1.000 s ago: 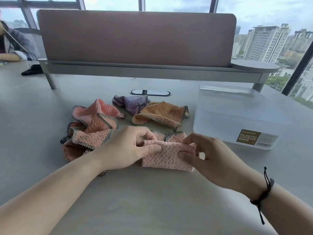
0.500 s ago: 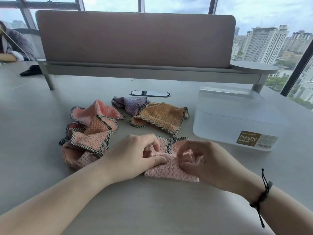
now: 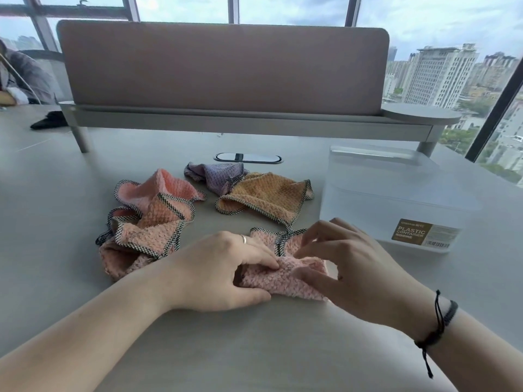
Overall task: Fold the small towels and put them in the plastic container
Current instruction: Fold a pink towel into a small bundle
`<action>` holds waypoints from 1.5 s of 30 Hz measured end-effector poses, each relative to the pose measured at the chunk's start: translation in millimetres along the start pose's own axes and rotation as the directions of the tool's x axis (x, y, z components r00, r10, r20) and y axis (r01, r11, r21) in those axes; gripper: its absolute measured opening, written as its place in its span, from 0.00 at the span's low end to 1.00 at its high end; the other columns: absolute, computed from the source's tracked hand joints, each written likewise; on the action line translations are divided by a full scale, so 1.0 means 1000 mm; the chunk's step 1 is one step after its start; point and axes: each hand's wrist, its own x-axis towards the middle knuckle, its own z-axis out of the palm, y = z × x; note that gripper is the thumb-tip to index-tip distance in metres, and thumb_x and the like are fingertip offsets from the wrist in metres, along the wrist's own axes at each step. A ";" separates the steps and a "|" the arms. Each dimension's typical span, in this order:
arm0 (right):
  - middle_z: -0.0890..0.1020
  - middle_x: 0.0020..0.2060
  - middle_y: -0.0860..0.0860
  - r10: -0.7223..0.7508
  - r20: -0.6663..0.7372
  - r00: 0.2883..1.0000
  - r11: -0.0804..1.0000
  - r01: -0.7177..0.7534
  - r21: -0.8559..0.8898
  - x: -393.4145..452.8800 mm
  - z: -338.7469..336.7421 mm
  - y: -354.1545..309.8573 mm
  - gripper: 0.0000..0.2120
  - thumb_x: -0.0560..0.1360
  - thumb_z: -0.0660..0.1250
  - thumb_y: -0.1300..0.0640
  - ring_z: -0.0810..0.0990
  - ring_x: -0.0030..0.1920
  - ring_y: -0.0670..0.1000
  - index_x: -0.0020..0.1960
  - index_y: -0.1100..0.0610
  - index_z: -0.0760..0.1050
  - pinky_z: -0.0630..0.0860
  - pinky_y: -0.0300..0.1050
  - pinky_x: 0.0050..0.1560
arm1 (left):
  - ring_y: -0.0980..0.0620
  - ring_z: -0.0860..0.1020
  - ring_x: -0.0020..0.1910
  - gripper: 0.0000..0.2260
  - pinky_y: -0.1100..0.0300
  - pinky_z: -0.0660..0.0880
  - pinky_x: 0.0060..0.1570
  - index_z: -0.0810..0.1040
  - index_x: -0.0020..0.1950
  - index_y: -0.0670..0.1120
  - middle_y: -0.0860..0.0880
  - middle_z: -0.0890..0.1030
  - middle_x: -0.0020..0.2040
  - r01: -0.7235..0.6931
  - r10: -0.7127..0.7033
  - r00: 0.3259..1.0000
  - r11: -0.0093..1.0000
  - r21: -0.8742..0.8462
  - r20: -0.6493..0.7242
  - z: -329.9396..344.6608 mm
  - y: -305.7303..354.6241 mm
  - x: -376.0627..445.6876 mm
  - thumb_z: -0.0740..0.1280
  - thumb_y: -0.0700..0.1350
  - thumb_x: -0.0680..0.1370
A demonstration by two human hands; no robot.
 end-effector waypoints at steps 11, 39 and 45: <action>0.82 0.46 0.39 0.055 0.062 0.997 0.995 -0.060 0.084 -0.002 0.003 -0.001 0.19 0.71 0.66 0.47 0.77 0.39 0.42 0.62 0.39 0.70 0.75 0.42 0.43 | 0.68 0.73 0.28 0.05 0.76 0.64 0.31 0.85 0.50 0.53 0.61 0.81 0.33 0.149 -0.179 0.961 0.977 -0.154 -0.210 0.003 0.002 0.003 0.74 0.46 0.75; 0.80 0.32 0.43 0.458 -0.017 0.889 0.881 -0.452 0.138 0.023 0.026 0.005 0.18 0.70 0.67 0.33 0.78 0.37 0.45 0.37 0.48 0.80 0.71 0.41 0.32 | 0.59 0.80 0.39 0.24 0.57 0.77 0.45 0.74 0.59 0.59 0.54 0.82 0.38 0.465 -0.510 0.809 0.859 -0.213 -0.291 0.014 0.004 0.012 0.75 0.64 0.67; 0.76 0.29 0.57 0.260 0.092 0.961 0.931 -0.275 0.241 0.019 0.024 0.000 0.29 0.71 0.66 0.33 0.70 0.28 0.52 0.33 0.60 0.73 0.71 0.51 0.30 | 0.51 0.81 0.47 0.29 0.51 0.78 0.54 0.75 0.63 0.58 0.50 0.81 0.51 0.314 -0.675 0.718 0.531 -0.787 -0.168 0.018 0.005 0.019 0.79 0.37 0.68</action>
